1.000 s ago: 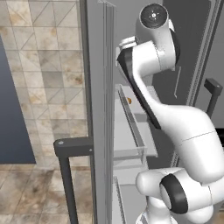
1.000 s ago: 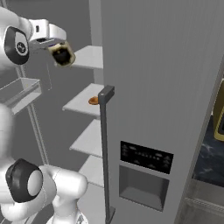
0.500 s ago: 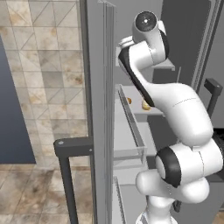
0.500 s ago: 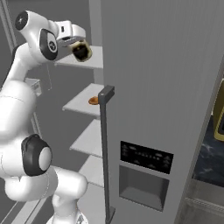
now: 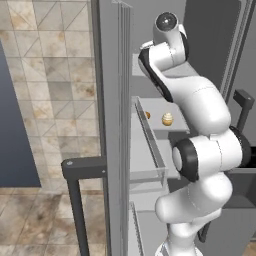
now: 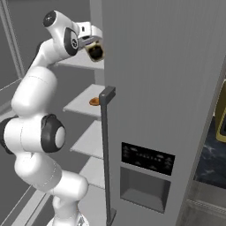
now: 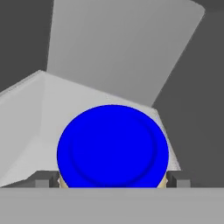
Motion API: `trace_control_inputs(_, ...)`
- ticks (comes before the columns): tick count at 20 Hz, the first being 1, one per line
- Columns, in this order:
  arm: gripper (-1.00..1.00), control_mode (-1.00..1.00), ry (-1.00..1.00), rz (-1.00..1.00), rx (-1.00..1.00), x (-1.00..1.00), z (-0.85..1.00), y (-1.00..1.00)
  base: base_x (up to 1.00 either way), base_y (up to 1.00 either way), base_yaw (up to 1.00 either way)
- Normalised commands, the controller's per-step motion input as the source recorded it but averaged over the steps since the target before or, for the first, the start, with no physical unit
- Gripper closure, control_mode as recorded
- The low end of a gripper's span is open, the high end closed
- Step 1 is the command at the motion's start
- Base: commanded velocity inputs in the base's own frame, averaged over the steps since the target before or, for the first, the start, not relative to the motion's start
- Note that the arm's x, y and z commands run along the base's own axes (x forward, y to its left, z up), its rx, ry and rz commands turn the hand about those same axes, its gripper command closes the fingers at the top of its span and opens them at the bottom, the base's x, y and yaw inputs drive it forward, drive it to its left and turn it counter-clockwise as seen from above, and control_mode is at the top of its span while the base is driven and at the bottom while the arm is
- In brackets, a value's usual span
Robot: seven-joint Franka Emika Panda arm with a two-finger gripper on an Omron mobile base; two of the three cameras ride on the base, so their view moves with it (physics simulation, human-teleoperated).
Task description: Place the mayonnaise and condiment bottle from the counter to the top shelf of the fridge. If the existing items in the fridge are on the top shelf, move them to other shelves.
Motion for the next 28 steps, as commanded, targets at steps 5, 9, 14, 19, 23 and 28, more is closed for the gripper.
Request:
trace_control_inputs(5,1.0,-1.0,0.02,0.0,0.0,0.57,-0.3,-0.23,0.0,0.0,0.0)
trace_control_inputs(9,1.0,-1.0,0.0,0.0,0.0,0.42,-0.29,-0.26,0.0,0.0,0.0)
trace_control_inputs(14,1.0,-1.0,-0.01,0.01,0.04,0.06,-0.36,-0.39,0.0,0.0,0.0)
trace_control_inputs(19,1.0,-1.0,-0.03,0.03,0.07,0.0,-0.45,-0.37,0.0,0.0,0.0)
trace_control_inputs(23,-1.0,-1.0,-0.07,0.04,0.0,0.0,-0.23,-0.29,0.0,0.0,0.0)
trace_control_inputs(28,-1.0,-1.0,-0.05,0.02,0.0,0.0,-0.02,-0.18,0.0,0.0,0.0)
